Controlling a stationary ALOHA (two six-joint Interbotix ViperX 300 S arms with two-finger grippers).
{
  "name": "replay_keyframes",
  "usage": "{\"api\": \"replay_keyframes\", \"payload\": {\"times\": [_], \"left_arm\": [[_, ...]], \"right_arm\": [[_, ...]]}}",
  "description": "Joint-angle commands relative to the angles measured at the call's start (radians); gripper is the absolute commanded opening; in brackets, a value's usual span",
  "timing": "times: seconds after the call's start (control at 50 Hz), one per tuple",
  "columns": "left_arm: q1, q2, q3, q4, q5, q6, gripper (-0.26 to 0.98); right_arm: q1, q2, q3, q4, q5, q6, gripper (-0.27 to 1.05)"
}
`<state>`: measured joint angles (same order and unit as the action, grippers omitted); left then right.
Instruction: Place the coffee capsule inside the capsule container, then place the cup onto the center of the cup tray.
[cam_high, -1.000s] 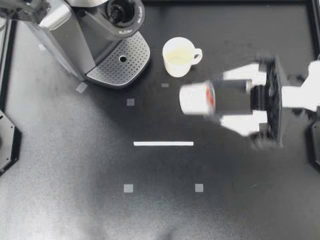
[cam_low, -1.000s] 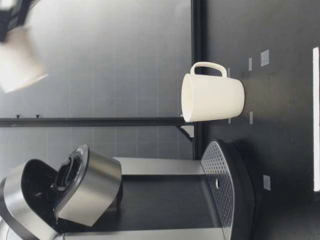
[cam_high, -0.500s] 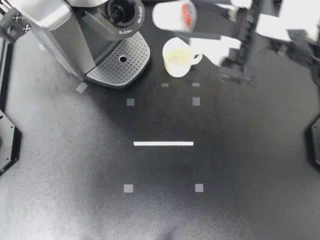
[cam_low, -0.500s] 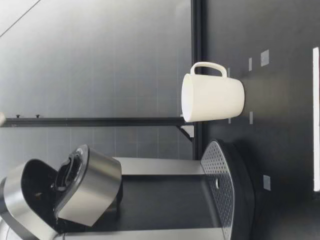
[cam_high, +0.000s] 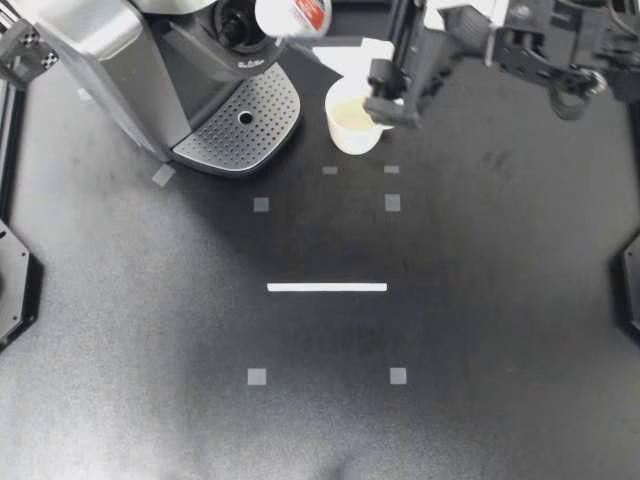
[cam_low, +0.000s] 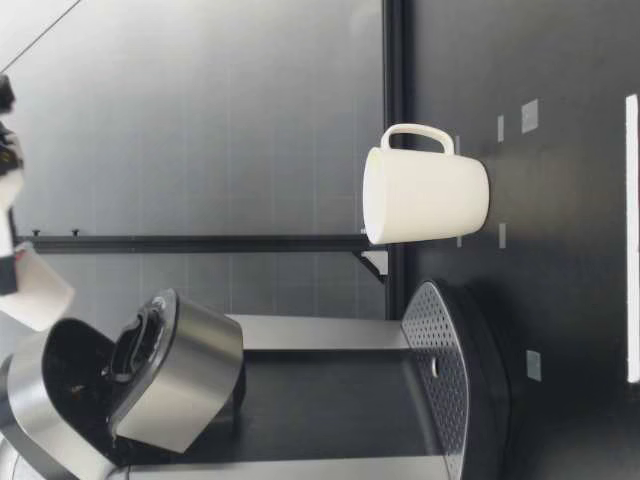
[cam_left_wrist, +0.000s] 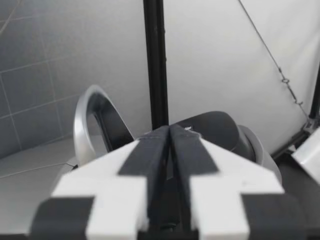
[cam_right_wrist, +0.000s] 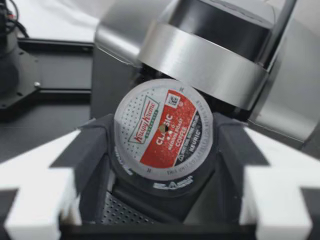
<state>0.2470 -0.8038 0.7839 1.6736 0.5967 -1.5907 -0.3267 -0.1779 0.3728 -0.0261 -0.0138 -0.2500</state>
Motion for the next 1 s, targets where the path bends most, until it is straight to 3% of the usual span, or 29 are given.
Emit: {"api": "replay_keyframes", "payload": {"times": [0.0,0.98], "left_arm": [[0.002,0.000,-0.012,0.006,-0.002,-0.002,0.16],[0.002,-0.031,0.003,0.006,0.003,0.003,0.16]], "right_arm": [[-0.014,0.002,-0.035,0.000,-0.006,-0.002,0.48],[-0.031,0.158,-0.118,-0.003,-0.015,-0.008,0.48]]}}
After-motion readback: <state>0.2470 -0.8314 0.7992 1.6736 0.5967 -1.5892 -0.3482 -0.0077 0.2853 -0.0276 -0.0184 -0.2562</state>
